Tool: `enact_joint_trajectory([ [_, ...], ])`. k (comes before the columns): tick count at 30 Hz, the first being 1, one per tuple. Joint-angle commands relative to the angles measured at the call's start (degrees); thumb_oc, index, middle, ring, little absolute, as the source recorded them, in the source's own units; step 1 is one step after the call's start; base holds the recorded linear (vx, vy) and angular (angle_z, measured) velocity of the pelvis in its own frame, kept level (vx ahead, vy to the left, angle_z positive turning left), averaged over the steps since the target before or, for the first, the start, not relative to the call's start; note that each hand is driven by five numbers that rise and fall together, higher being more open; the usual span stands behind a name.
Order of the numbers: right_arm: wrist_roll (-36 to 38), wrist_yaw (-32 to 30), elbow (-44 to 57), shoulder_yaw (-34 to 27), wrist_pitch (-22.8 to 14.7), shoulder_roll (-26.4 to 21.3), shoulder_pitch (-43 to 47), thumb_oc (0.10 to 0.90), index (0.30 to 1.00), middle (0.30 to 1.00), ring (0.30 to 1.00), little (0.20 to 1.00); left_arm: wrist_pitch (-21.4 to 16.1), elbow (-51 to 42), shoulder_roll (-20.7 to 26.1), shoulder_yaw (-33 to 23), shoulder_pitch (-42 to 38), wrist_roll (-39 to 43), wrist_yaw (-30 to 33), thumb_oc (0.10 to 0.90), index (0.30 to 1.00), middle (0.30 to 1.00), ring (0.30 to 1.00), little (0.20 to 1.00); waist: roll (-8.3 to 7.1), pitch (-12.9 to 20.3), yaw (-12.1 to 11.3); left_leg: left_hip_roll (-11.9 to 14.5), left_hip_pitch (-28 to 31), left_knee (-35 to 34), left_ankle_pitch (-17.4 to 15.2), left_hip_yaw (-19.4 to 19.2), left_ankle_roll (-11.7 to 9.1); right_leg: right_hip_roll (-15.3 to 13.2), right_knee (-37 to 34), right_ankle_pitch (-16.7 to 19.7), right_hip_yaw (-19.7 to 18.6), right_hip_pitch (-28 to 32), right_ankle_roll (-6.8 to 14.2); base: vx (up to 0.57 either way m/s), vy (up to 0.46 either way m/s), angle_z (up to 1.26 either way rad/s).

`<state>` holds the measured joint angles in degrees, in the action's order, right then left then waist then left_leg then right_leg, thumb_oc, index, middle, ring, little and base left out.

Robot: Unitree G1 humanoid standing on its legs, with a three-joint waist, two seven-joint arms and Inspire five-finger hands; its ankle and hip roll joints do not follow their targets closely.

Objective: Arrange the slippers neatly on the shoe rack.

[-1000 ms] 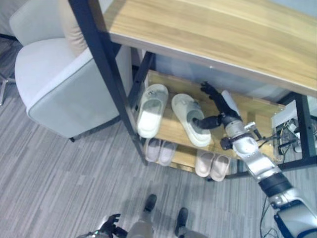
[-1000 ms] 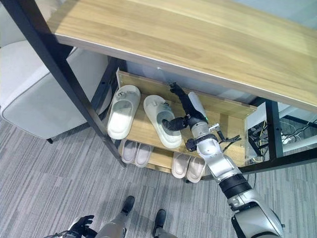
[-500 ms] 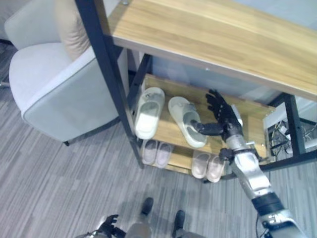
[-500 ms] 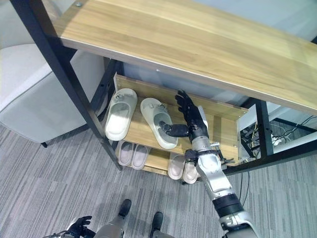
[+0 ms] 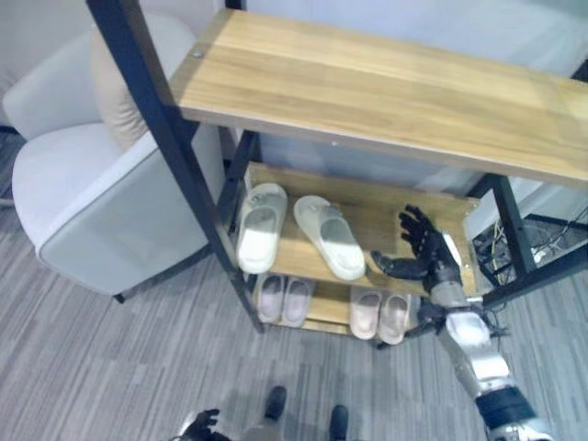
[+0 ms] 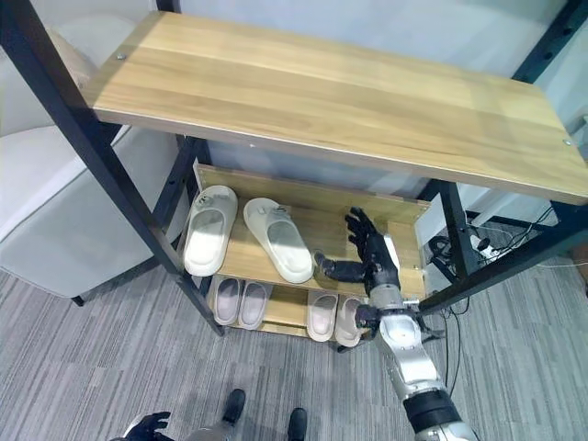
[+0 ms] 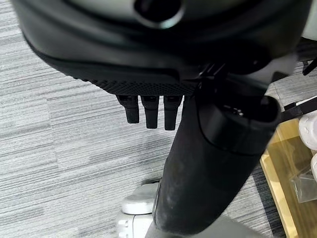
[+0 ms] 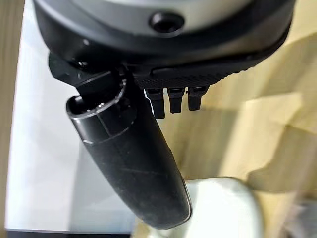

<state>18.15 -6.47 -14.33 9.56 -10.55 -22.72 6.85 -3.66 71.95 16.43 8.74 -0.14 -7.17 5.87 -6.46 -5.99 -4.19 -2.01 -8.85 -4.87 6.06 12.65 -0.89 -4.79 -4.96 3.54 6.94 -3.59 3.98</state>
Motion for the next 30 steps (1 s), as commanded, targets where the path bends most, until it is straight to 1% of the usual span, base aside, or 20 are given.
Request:
enact_joint_trajectory([
  [1, 0.1, 1.9, 2.2, -2.7, -5.3, -1.1, 3.4, 0.800, 0.900, 0.900, 0.900, 0.900, -0.2, 5.1, -0.3, 0.2, -0.6, -0.6, -0.1, 0.800, 0.900, 0.900, 0.900, 0.900, 0.52, 3.1, 0.1, 1.6, 6.3, -0.1, -9.3, -4.3, 1.0, -0.7, 0.0, -3.4, -2.8, -0.2, 2.5, 0.00, 0.000, 0.00],
  [6, 0.1, 3.6, 1.6, -1.1, -5.1, -0.7, 2.5, 0.800, 0.900, 0.900, 0.900, 0.900, -0.3, 5.2, -0.3, 0.3, -0.4, -0.9, -0.3, 0.800, 0.900, 0.900, 0.900, 0.900, 0.69, 3.0, 0.3, 1.6, 6.3, -0.1, -9.2, -4.4, 0.9, -0.7, 0.0, -3.4, -2.9, -0.2, 2.5, 0.00, 0.000, -0.01],
  [9, -0.1, 5.6, 0.7, 0.9, -4.8, -0.6, 1.9, 0.800, 0.900, 0.900, 0.900, 0.900, -0.5, 5.3, -0.4, 0.6, -0.5, -1.5, -0.6, 0.800, 0.900, 0.900, 0.900, 0.900, 0.76, 3.0, 0.4, 1.7, 6.3, -0.1, -9.2, -4.7, 0.9, -0.8, 0.0, -3.3, -2.9, -0.3, 2.6, 0.00, 0.000, 0.00],
  [13, 0.2, 7.0, 0.6, 2.8, -4.7, -0.6, 2.8, 0.800, 0.900, 0.900, 0.900, 0.900, -0.6, 5.4, -0.4, 0.9, -0.5, -1.9, -0.7, 0.800, 0.900, 0.900, 0.900, 0.900, 0.97, 3.0, 0.4, 1.6, 6.3, -0.1, -9.1, -4.9, 0.8, -0.8, 0.0, -3.1, -3.0, -0.5, 2.6, 0.00, -0.001, -0.01],
  [14, 0.8, 8.1, 1.0, 4.4, -4.5, -0.6, 3.5, 0.800, 0.900, 0.900, 0.900, 0.900, -0.6, 5.4, -0.4, 1.1, -0.6, -2.2, -0.6, 0.800, 0.900, 0.900, 0.900, 0.900, 1.08, 2.9, 0.3, 1.6, 6.1, -0.1, -8.8, -5.0, 0.8, -0.9, 0.0, -3.0, -3.1, -0.7, 2.6, 0.00, 0.000, 0.00],
  [16, 0.7, 8.8, 1.0, 5.8, -4.2, -0.6, 3.8, 0.800, 0.900, 0.900, 0.900, 0.900, -0.6, 5.2, -0.3, 1.2, -1.0, -2.0, -0.7, 0.800, 0.900, 0.900, 0.900, 0.900, 1.09, 2.8, 0.3, 1.5, 6.0, -0.1, -8.8, -5.1, 0.8, -0.9, 0.0, -3.0, -3.2, -0.8, 2.6, 0.00, 0.000, 0.00],
  [18, -1.6, 9.5, 1.2, 7.6, -3.7, -1.0, 3.2, 0.800, 0.900, 0.900, 0.900, 0.900, -0.7, 5.0, -0.4, 1.2, -1.2, -1.9, -0.7, 0.800, 0.900, 0.900, 0.900, 0.900, 1.17, 2.8, 0.3, 1.5, 6.0, -0.1, -8.8, -5.0, 0.8, -1.0, 0.0, -2.9, -3.2, -0.8, 2.6, 0.00, 0.000, 0.00],
  [22, -2.3, 10.4, 1.2, 8.8, -3.4, -0.7, 2.8, 0.800, 0.900, 0.900, 0.900, 0.900, -0.6, 5.0, -0.5, 1.2, -1.1, -2.2, -0.7, 0.800, 0.900, 0.900, 0.900, 0.900, 1.30, 2.7, 0.2, 1.5, 6.2, -0.1, -8.8, -5.0, 0.9, -1.0, 0.0, -2.9, -3.2, -0.5, 2.5, 0.00, 0.000, 0.00],
  [25, -0.8, 11.5, 1.2, 10.2, -3.2, 0.0, 2.6, 0.800, 0.900, 0.900, 0.900, 0.900, -0.6, 5.2, -0.6, 1.4, -0.9, -2.4, -0.9, 0.800, 0.900, 0.900, 0.900, 0.900, 1.37, 2.7, 0.3, 1.5, 6.3, -0.1, -8.9, -5.0, 0.9, -1.0, 0.0, -3.0, -3.2, -0.4, 2.6, 0.00, 0.005, -0.06],
  [28, -0.4, 13.0, 2.8, 12.6, -2.8, 0.4, 2.5, 0.800, 0.900, 0.900, 0.900, 0.900, -0.6, 5.2, -0.6, 1.3, -1.0, -2.5, -0.8, 0.800, 0.900, 0.900, 0.900, 0.900, 1.45, 2.5, 0.3, 1.5, 6.5, -0.1, -8.9, -5.1, 0.8, -1.0, 0.0, -3.0, -3.1, -0.3, 2.5, 0.00, 0.010, -0.08],
  [29, -0.2, 14.1, 5.4, 14.8, -2.8, 0.7, 2.9, 0.800, 0.900, 0.900, 0.900, 0.900, -0.6, 5.0, -0.6, 1.2, -1.2, -2.4, -0.6, 0.800, 0.900, 0.900, 0.900, 0.900, 1.46, 2.5, 0.2, 1.5, 6.5, -0.1, -8.9, -5.1, 0.8, -1.0, 0.0, -3.0, -3.1, -0.2, 2.6, 0.00, 0.000, 0.00],
  [30, -0.1, 14.1, 6.0, 15.3, -2.8, 1.0, 3.1, 0.800, 0.900, 0.900, 0.900, 0.900, -0.6, 5.0, -0.6, 1.2, -1.4, -2.3, -0.6, 0.800, 0.900, 0.900, 0.900, 0.900, 1.46, 2.5, 0.2, 1.5, 6.5, -0.1, -9.0, -5.1, 0.8, -1.0, 0.0, -3.0, -3.1, -0.2, 2.6, 0.00, 0.000, 0.00],
])
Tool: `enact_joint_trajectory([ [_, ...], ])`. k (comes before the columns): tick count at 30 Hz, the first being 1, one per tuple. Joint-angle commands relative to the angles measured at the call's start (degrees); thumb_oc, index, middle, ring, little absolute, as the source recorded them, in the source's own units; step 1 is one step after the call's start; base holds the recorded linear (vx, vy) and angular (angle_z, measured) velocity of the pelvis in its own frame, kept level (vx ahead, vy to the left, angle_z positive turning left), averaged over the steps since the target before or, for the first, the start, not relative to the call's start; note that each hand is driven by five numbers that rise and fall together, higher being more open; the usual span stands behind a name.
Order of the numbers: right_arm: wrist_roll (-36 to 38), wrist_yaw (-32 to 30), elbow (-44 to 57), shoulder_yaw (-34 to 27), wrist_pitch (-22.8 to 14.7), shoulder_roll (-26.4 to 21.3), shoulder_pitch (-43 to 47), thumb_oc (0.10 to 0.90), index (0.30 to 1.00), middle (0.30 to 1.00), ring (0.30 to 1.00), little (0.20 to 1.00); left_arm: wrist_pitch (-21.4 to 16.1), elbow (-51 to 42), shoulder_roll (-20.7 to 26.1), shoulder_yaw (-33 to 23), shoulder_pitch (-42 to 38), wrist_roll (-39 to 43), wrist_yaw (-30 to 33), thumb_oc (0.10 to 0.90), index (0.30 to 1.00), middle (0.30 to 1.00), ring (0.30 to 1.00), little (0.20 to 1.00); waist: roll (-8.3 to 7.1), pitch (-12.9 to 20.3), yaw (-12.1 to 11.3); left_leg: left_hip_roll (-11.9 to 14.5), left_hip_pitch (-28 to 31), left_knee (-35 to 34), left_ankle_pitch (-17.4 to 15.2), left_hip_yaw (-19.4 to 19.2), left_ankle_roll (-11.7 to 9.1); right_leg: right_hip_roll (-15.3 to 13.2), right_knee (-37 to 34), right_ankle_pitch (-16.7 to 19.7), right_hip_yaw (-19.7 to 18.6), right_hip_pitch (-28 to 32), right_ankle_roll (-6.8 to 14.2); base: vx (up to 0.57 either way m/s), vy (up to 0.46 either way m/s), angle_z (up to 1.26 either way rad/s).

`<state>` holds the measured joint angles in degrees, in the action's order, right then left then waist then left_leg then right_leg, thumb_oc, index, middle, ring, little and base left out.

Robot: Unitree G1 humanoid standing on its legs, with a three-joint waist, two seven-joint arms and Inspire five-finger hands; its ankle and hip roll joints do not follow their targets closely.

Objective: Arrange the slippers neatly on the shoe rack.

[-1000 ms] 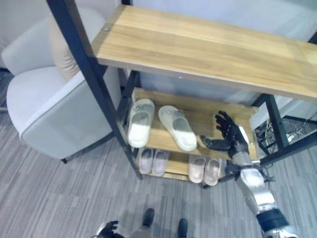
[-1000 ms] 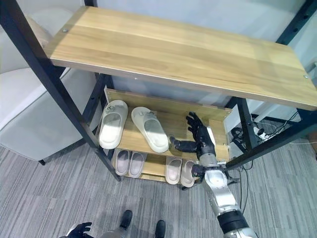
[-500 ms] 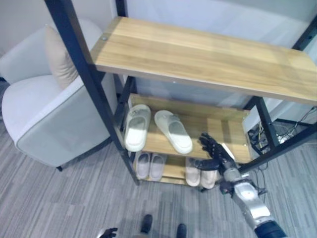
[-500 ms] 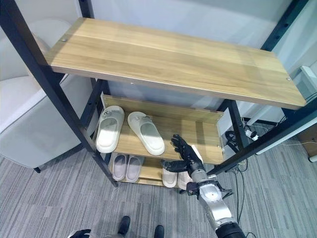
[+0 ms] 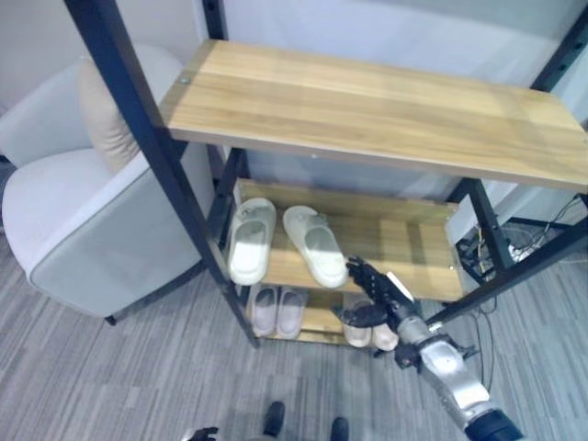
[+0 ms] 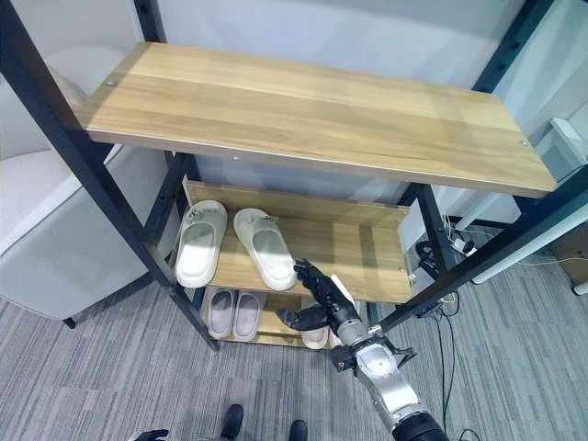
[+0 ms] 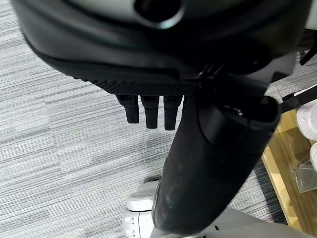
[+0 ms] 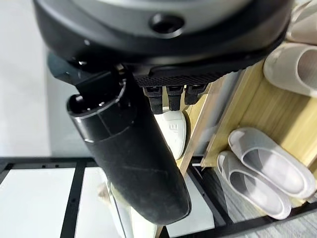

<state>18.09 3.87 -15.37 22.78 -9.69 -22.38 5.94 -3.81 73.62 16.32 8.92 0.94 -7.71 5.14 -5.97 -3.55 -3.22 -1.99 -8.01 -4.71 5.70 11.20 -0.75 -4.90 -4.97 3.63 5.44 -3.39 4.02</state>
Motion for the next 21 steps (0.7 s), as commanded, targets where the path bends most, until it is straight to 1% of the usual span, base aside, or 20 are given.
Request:
enact_joint_trajectory([
  [1, 0.2, 3.9, 7.6, 2.7, -3.7, 1.0, 4.4, 0.800, 0.900, 0.900, 0.900, 0.900, -0.5, 3.3, -0.5, 1.1, -2.4, -1.9, 0.3, 0.800, 0.900, 0.900, 0.900, 0.900, 1.00, 0.0, -0.9, 1.5, 5.7, -0.3, -8.6, -3.7, 0.7, -0.9, 0.0, -3.1, -1.7, -0.3, 2.5, 0.00, 0.000, 0.00],
  [2, 2.5, 4.3, 8.8, 6.7, -3.6, 3.5, 7.7, 0.800, 0.900, 0.900, 0.900, 0.900, -0.4, 3.3, -0.8, 1.6, -2.6, -1.8, 1.2, 0.800, 0.900, 0.900, 0.900, 0.900, 1.27, 0.1, -1.2, 1.5, 6.1, -0.3, -8.7, -3.8, 0.7, -1.0, 0.0, -3.1, -1.7, -0.1, 2.4, 0.00, 0.000, 0.00],
  [4, 2.5, 4.0, 8.4, 7.3, -3.6, 4.0, 8.7, 0.800, 0.900, 0.900, 0.900, 0.900, -0.3, 3.2, -0.8, 1.7, -2.7, -1.7, 1.4, 0.800, 0.900, 0.900, 0.900, 0.900, 1.30, 0.1, -1.4, 1.5, 6.1, -0.3, -8.7, -3.8, 0.7, -0.9, 0.0, -3.1, -1.7, -0.1, 2.4, 0.00, 0.000, 0.00],
  [6, 1.8, 2.5, 6.5, 9.4, -3.4, 6.1, 12.6, 0.800, 0.900, 0.900, 0.900, 0.900, -0.1, 3.1, -1.1, 2.2, -2.5, -1.6, 1.8, 0.800, 0.900, 0.900, 0.900, 0.900, 1.53, 0.2, -2.0, 1.5, 6.2, -0.3, -8.6, -3.8, 0.6, -0.9, 0.0, -3.1, -1.7, 0.0, 2.4, 0.00, 0.000, 0.00],
  [8, 0.3, 1.5, 6.5, 9.4, -3.4, 6.0, 13.2, 0.800, 0.900, 0.900, 0.900, 0.900, -0.1, 3.2, -1.1, 1.9, -2.5, -1.1, 2.1, 0.800, 0.900, 0.900, 0.900, 0.900, 1.64, 0.2, -2.1, 1.5, 6.2, -0.3, -8.6, -3.8, 0.6, -1.0, 0.0, -3.1, -1.7, 0.1, 2.4, 0.00, 0.000, 0.00],
  [10, -3.7, 0.3, 7.5, 8.5, -3.7, 4.5, 12.1, 0.800, 0.900, 0.900, 0.900, 0.900, -0.1, 3.5, -1.0, 1.1, -2.4, -1.0, 2.3, 0.800, 0.900, 0.900, 0.900, 0.900, 1.71, 0.4, -2.0, 1.5, 6.3, -0.3, -8.6, -3.8, 0.7, -1.0, 0.0, -3.1, -1.6, 0.3, 2.4, 0.01, -0.001, 0.05],
  [11, -6.7, 0.0, 9.2, 7.1, -4.1, 2.5, 10.7, 0.800, 0.900, 0.900, 0.900, 0.900, 0.0, 3.9, -1.1, 0.4, -1.9, -1.2, 2.2, 0.800, 0.900, 0.900, 0.900, 0.900, 1.72, 0.5, -1.8, 1.4, 6.5, -0.3, -8.7, -3.8, 0.7, -1.0, 0.0, -3.1, -1.5, 0.4, 2.4, 0.00, -0.006, 0.04],
  [13, -9.4, -0.5, 11.6, 5.4, -4.5, 0.2, 8.7, 0.800, 0.900, 0.900, 0.900, 0.900, 0.0, 4.5, -1.2, -0.3, -1.3, -1.4, 2.0, 0.800, 0.900, 0.900, 0.900, 0.900, 1.85, 0.7, -1.5, 1.4, 6.6, -0.3, -8.8, -3.8, 0.7, -1.0, 0.0, -3.2, -1.5, 0.6, 2.5, 0.00, -0.004, 0.02],
  [14, -11.8, -0.8, 14.9, 2.5, -5.4, -2.6, 5.2, 0.800, 0.900, 0.900, 0.900, 0.900, -0.2, 4.9, -1.3, -1.2, -0.8, -1.7, 1.8, 0.800, 0.900, 0.900, 0.900, 0.900, 1.92, 0.8, -1.0, 1.4, 6.8, -0.3, -8.8, -3.9, 0.7, -1.0, 0.0, -3.2, -1.5, 0.7, 2.6, 0.00, 0.000, 0.00],
  [15, -14.2, -1.1, 17.7, -1.9, -6.3, -5.8, 0.1, 0.800, 0.900, 0.900, 0.900, 0.900, -0.4, 5.2, -1.4, -2.2, -0.2, -2.2, 1.1, 0.800, 0.900, 0.900, 0.900, 0.900, 2.07, 1.1, -0.1, 1.3, 7.0, -0.3, -8.9, -3.9, 0.7, -1.0, 0.0, -3.1, -1.6, 0.9, 2.7, -0.04, -0.064, -0.06],
  [16, -15.8, -0.4, 20.3, -7.4, -7.4, -8.1, -6.7, 0.800, 0.900, 0.900, 0.900, 0.900, -1.1, 5.0, -1.8, -2.5, 0.4, -2.7, -0.2, 0.800, 0.900, 0.900, 0.900, 0.900, 2.77, 2.0, 1.3, 1.2, 7.8, -0.3, -9.0, -4.1, 0.8, -1.1, 0.1, -3.1, -1.7, 1.7, 2.8, -0.03, -0.056, -0.04],
  [18, -15.8, -0.2, 21.1, -8.5, -7.7, -8.5, -7.9, 0.800, 0.900, 0.900, 0.900, 0.900, -1.3, 4.8, -1.8, -2.4, 0.6, -2.9, -0.4, 0.800, 0.900, 0.900, 0.900, 0.900, 3.01, 2.2, 1.5, 1.2, 8.0, -0.3, -8.9, -4.2, 0.8, -1.1, 0.1, -3.1, -1.7, 1.8, 2.9, -0.01, -0.038, -0.34],
  [19, -14.9, 0.3, 20.5, -9.3, -8.0, -8.1, -8.6, 0.800, 0.900, 0.900, 0.900, 0.900, -1.6, 4.3, -1.8, -2.1, 0.1, -2.7, -0.8, 0.800, 0.900, 0.900, 0.900, 0.900, 3.48, 2.5, 2.0, 1.1, 8.4, -0.3, -9.1, -4.5, 0.8, -1.1, 0.4, -3.1, -1.8, 2.1, 2.8, 0.00, -0.028, -0.33],
  [20, -13.0, 0.6, 18.4, -7.6, -7.7, -6.5, -6.4, 0.800, 0.900, 0.900, 0.900, 0.900, -1.8, 3.8, -1.8, -1.5, -0.9, -2.0, -0.9, 0.800, 0.900, 0.900, 0.900, 0.900, 4.05, 2.8, 2.1, 0.9, 8.4, -0.3, -8.9, -4.7, 0.8, -1.1, 0.3, -3.0, -1.9, 2.0, 2.6, -0.01, -0.024, -0.14],
  [21, -12.7, 0.7, 18.0, -7.1, -7.5, -6.3, -5.8, 0.800, 0.900, 0.900, 0.900, 0.900, -1.9, 3.8, -1.7, -1.4, -1.0, -2.0, -0.8, 0.800, 0.900, 0.900, 0.900, 0.900, 4.12, 2.8, 2.0, 0.9, 8.4, -0.3, -8.8, -4.7, 0.8, -1.1, 0.2, -2.9, -1.9, 2.0, 2.6, 0.00, 0.000, 0.00],
])
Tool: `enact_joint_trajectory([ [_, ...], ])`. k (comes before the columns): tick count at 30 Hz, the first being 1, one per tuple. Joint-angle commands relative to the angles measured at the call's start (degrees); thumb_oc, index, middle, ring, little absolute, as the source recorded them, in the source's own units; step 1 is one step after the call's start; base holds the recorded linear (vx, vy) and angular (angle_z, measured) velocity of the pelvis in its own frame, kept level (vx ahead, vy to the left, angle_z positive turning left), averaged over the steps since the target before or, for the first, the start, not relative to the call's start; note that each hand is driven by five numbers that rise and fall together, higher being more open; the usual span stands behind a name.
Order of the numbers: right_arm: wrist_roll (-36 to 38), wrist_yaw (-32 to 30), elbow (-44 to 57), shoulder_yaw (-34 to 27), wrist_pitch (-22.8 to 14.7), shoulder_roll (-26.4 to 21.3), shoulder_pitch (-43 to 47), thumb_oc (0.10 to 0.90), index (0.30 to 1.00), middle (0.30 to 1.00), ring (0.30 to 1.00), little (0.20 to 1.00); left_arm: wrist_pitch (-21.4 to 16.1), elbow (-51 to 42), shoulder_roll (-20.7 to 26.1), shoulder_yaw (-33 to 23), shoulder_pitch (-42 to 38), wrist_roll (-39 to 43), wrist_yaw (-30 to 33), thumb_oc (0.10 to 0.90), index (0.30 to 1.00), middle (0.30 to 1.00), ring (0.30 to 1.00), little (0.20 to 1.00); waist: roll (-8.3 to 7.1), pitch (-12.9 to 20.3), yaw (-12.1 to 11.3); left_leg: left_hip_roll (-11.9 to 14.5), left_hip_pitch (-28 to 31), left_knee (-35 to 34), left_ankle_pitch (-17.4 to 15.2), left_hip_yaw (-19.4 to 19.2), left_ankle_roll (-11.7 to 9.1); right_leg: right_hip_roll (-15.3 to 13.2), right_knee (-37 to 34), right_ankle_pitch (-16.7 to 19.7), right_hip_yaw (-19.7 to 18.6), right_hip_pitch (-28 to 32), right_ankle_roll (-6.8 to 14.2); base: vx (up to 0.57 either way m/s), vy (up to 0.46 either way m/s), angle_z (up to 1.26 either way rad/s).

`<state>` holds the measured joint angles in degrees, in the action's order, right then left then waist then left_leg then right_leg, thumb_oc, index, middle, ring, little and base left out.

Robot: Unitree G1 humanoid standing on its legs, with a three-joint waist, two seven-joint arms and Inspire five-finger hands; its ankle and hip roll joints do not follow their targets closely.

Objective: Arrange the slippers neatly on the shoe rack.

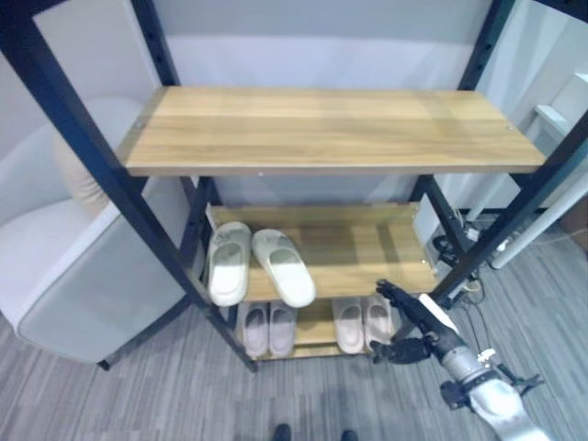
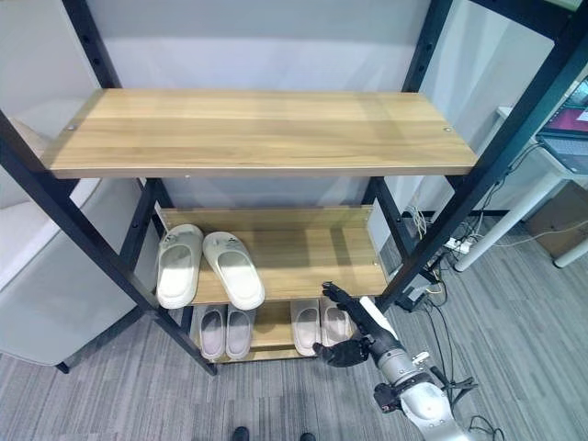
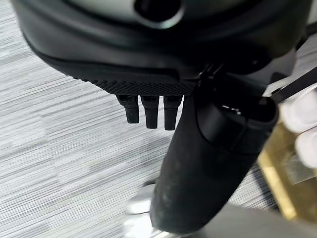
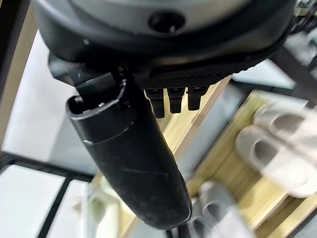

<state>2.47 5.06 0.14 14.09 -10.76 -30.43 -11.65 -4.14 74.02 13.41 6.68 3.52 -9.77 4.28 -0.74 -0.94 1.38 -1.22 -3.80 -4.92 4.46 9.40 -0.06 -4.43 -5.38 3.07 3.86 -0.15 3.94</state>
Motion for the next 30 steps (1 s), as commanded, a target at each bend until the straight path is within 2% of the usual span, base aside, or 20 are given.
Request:
enact_joint_trajectory([
  [1, 5.0, 0.0, 0.2, 3.5, -5.7, 3.3, 13.9, 0.800, 0.900, 0.900, 0.900, 0.900, -1.5, 3.4, 1.0, 1.7, -3.4, 0.0, 0.1, 0.800, 0.900, 0.900, 0.900, 0.900, -1.08, 0.4, -3.0, 0.1, 3.8, -0.1, -7.3, -2.8, 0.0, -1.6, 0.4, -2.2, -0.2, -1.4, 2.5, 0.00, 0.001, -0.06],
  [4, 4.6, -0.7, -3.7, 6.2, -4.9, 5.2, 17.3, 0.800, 0.900, 0.900, 0.900, 0.900, -1.1, 4.1, 0.8, 2.3, -2.7, -0.4, 0.0, 0.800, 0.900, 0.900, 0.900, 0.900, -1.29, 0.7, -3.6, 0.1, 3.4, -0.1, -7.2, -2.5, 0.0, -1.6, 0.4, -2.4, 0.2, -1.7, 2.4, 0.03, 0.005, 0.11],
  [9, 5.1, -4.7, -9.6, 5.5, -4.3, 7.8, 21.7, 0.800, 0.900, 0.900, 0.900, 0.900, -0.4, 5.9, 0.9, 2.0, -1.1, -0.4, 0.5, 0.800, 0.900, 0.900, 0.900, 0.900, -1.63, 0.5, -5.1, 0.0, 3.0, -0.1, -7.0, -1.7, -0.1, -1.6, 0.4, -2.6, 0.8, -1.7, 2.3, 0.03, 0.012, 0.21],
  [14, -1.4, -8.1, -10.8, 5.3, -3.6, 6.9, 23.9, 0.800, 0.900, 0.900, 0.900, 0.900, -0.2, 6.5, 1.0, 1.0, -0.5, 0.1, 1.0, 0.800, 0.900, 0.900, 0.900, 0.900, -1.97, 0.1, -5.9, 0.0, 2.7, -0.1, -7.0, -1.2, -0.1, -1.6, 0.4, -2.8, 1.3, -1.5, 2.2, 0.02, 0.006, 0.02],
  [16, -1.5, -8.6, -11.1, 4.9, -3.5, 7.3, 23.8, 0.800, 0.900, 0.900, 0.900, 0.900, -0.2, 6.3, 1.1, 1.1, -0.6, 0.3, 1.1, 0.800, 0.900, 0.900, 0.900, 0.900, -2.05, 0.0, -6.0, -0.1, 2.7, -0.1, -7.1, -1.1, -0.1, -1.6, 0.4, -2.9, 1.4, -1.4, 2.2, 0.02, 0.004, 0.02],
  [21, 4.5, -6.5, -13.8, 7.1, -2.7, 10.8, 22.9, 0.800, 0.900, 0.900, 0.900, 0.900, -0.2, 5.0, 1.1, 2.1, -1.9, 1.8, 1.3, 0.800, 0.900, 0.900, 0.900, 0.900, -1.94, -0.3, -5.8, -0.2, 3.0, -0.1, -7.3, -1.1, 0.0, -1.7, 0.4, -2.9, 1.5, -1.2, 2.3, 0.04, 0.021, -0.02],
  [30, 10.4, -4.3, -16.6, 11.7, -1.5, 14.6, 24.4, 0.800, 0.900, 0.900, 0.900, 0.900, 0.1, 4.3, 1.4, 2.8, -2.3, 2.1, 1.7, 0.800, 0.900, 0.900, 0.900, 0.900, -1.58, -0.7, -6.2, -0.3, 3.3, -0.1, -7.5, -1.3, 0.0, -1.9, 0.4, -3.1, 1.5, -1.1, 2.4, 0.03, 0.021, 0.01],
])
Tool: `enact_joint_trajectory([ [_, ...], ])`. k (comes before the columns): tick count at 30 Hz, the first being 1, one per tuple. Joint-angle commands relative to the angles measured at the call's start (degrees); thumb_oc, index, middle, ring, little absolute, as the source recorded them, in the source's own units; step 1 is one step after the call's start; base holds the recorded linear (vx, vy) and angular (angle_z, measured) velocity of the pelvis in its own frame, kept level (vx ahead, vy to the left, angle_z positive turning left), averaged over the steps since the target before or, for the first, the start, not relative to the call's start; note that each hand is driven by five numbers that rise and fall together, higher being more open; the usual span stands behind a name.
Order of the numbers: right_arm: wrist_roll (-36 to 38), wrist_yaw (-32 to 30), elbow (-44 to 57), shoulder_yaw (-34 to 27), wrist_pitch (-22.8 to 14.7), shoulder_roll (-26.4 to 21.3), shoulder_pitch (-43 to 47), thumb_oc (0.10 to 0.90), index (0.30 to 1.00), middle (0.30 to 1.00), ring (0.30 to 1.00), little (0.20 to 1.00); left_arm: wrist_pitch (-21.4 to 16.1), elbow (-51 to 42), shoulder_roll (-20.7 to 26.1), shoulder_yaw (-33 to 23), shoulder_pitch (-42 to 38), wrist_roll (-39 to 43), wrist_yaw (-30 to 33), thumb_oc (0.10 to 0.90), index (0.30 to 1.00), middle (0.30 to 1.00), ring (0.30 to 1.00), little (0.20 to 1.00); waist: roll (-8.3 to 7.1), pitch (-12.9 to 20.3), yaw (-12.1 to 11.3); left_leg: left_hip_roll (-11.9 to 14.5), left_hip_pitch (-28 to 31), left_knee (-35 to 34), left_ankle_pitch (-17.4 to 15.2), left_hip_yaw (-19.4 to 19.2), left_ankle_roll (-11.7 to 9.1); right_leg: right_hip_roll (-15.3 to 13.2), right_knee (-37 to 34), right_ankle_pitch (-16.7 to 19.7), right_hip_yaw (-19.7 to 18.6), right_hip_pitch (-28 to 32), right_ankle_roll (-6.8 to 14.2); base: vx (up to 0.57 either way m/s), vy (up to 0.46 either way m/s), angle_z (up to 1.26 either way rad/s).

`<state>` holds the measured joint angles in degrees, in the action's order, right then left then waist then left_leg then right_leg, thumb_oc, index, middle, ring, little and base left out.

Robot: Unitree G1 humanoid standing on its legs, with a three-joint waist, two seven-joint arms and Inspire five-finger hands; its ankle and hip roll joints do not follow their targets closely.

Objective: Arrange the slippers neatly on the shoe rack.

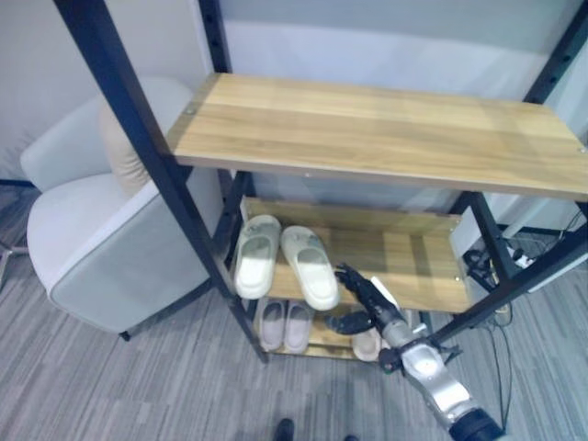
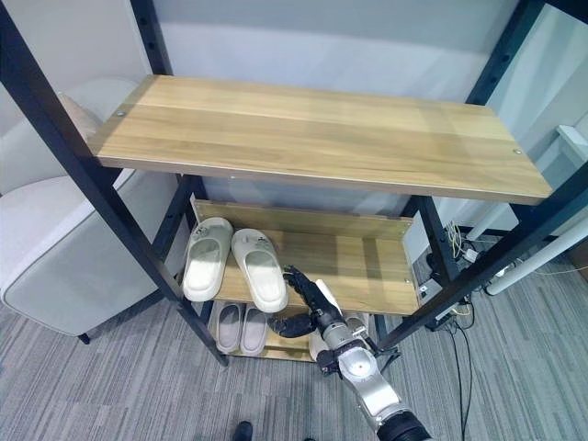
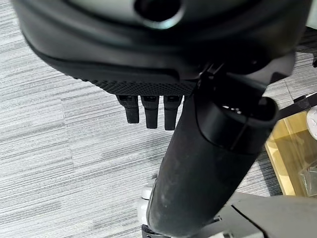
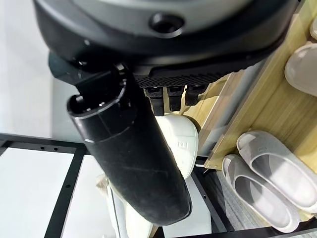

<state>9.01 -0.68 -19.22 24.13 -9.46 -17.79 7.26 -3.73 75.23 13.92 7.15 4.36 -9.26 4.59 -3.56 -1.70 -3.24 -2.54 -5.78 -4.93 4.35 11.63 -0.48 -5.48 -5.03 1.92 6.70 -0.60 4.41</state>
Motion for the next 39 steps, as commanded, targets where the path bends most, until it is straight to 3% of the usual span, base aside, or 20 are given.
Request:
enact_joint_trajectory([
  [1, 4.3, 1.5, 2.7, 1.9, -2.8, 2.3, 6.0, 0.800, 0.900, 0.900, 0.900, 0.900, -0.3, 3.1, 0.9, 2.4, -3.0, 1.5, 1.4, 0.800, 0.900, 0.900, 0.900, 0.900, 1.27, 0.0, -1.7, 1.0, 5.3, -0.1, -7.4, -3.6, 0.5, -0.8, 0.0, -1.9, -1.4, -0.6, 1.9, 0.02, 0.028, -0.04],
  [9, 9.3, 1.4, 0.7, 6.2, -2.5, 6.8, 11.0, 0.800, 0.900, 0.900, 0.900, 0.900, 0.1, 3.0, 0.8, 3.3, -2.6, 2.0, 2.3, 0.800, 0.900, 0.900, 0.900, 0.900, 1.29, -0.1, -2.8, 1.1, 5.5, -0.1, -7.5, -3.6, 0.5, -0.9, 0.0, -2.0, -1.5, -0.4, 1.8, 0.01, 0.013, -0.01],
  [19, 12.2, 1.2, -0.8, 8.5, -2.1, 8.9, 14.3, 0.800, 0.900, 0.900, 0.900, 0.900, 0.6, 3.0, 0.6, 3.8, -2.5, 2.7, 3.1, 0.800, 0.900, 0.900, 0.900, 0.900, 1.06, 0.3, -3.4, 1.3, 6.2, -0.1, -7.8, -3.7, 0.5, -0.8, 0.0, -2.1, -1.6, 0.2, 1.7, 0.00, 0.003, 0.01],
  [28, 7.6, -0.2, 3.1, 4.3, -2.9, 4.4, 10.0, 0.800, 0.900, 0.900, 0.900, 0.900, 0.7, 4.3, 0.7, 0.1, -2.8, 5.3, 3.5, 0.800, 0.900, 0.900, 0.900, 0.900, 1.37, 0.9, -2.4, 1.4, 6.7, -0.1, -7.9, -3.9, 0.4, -0.8, 0.0, -2.2, -1.7, 0.7, 1.7, 0.00, -0.003, 0.01],
  [39, 3.7, -1.3, 5.2, -3.0, -3.8, -0.2, 4.0, 0.800, 0.900, 0.900, 0.900, 0.900, 0.0, 4.9, -0.2, -0.7, -1.9, 4.8, 1.6, 0.800, 0.900, 0.900, 0.900, 0.900, 1.80, 2.3, -1.0, 1.8, 7.6, -0.1, -7.9, -4.3, 0.2, -0.5, 0.2, -2.4, -1.8, 1.4, 1.5, -0.01, -0.018, -0.02],
])
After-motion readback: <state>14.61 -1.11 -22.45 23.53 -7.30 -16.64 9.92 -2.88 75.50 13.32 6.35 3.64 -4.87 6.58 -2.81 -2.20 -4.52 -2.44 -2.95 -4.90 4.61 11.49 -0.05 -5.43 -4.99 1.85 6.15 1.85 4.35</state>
